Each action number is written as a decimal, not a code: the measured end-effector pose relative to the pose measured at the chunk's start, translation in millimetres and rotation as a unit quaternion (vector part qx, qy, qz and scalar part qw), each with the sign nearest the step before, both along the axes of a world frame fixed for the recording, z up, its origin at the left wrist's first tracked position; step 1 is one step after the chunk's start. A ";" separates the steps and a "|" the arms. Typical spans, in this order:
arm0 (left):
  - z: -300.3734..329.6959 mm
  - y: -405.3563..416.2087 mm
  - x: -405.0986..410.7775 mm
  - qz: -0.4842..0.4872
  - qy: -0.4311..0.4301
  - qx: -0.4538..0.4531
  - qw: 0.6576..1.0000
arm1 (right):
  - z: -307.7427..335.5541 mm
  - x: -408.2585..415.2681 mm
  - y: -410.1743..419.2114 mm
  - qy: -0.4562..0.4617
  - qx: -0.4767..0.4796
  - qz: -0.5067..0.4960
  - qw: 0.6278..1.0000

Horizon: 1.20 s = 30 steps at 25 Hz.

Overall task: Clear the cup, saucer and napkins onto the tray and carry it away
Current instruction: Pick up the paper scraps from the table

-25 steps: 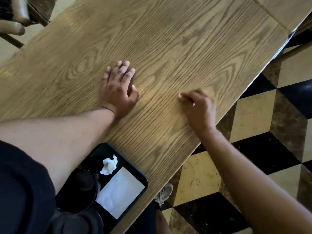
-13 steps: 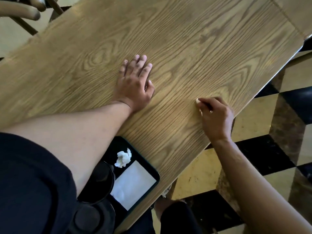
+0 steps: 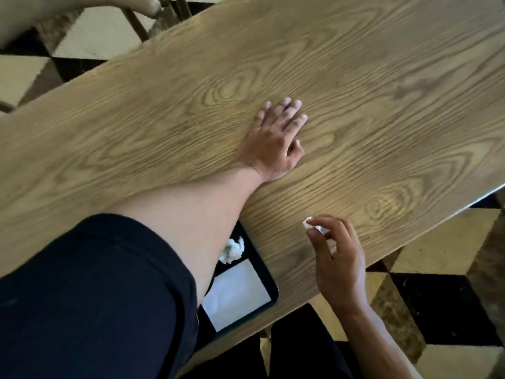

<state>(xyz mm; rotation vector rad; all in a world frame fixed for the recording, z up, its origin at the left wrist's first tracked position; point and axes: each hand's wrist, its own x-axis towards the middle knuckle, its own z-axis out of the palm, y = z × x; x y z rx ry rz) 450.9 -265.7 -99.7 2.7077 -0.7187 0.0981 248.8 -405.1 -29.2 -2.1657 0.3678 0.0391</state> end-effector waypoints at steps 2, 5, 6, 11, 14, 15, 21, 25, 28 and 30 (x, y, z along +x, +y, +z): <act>3.8 -0.7 -2.6 -0.015 0.030 0.015 0.999 | 6.1 19.2 7.0 0.012 0.038 0.057 0.998; 9.5 10.8 4.7 -0.046 0.088 -0.017 0.995 | 6.3 40.0 20.3 0.010 0.073 0.169 0.983; 10.5 22.6 5.3 -0.054 0.097 -0.030 0.993 | 5.9 43.6 26.8 0.003 0.067 0.203 0.977; 9.6 124.0 -12.1 -0.033 0.035 0.027 0.998 | 1.7 57.8 63.8 -0.003 0.046 0.282 0.958; 5.9 184.8 -33.5 0.004 0.023 0.052 0.998 | -1.8 64.7 83.2 -0.046 0.016 0.343 0.938; 6.3 196.6 -39.6 0.014 0.023 0.052 0.998 | -2.6 67.1 88.6 -0.054 0.011 0.364 0.930; 9.3 195.9 -45.4 0.052 0.000 0.015 0.999 | 1.0 69.0 90.3 -0.058 -0.036 0.447 0.892; 14.0 199.8 -46.5 0.060 0.015 -0.007 0.998 | -2.1 70.9 88.9 -0.085 -0.082 0.476 0.871; 14.8 197.6 -46.3 0.064 0.024 -0.015 0.998 | -5.8 67.5 88.3 -0.052 -0.087 0.452 0.886; 12.9 197.4 -46.6 0.062 0.027 -0.019 0.998 | -4.2 65.7 85.1 -0.023 -0.062 0.437 0.897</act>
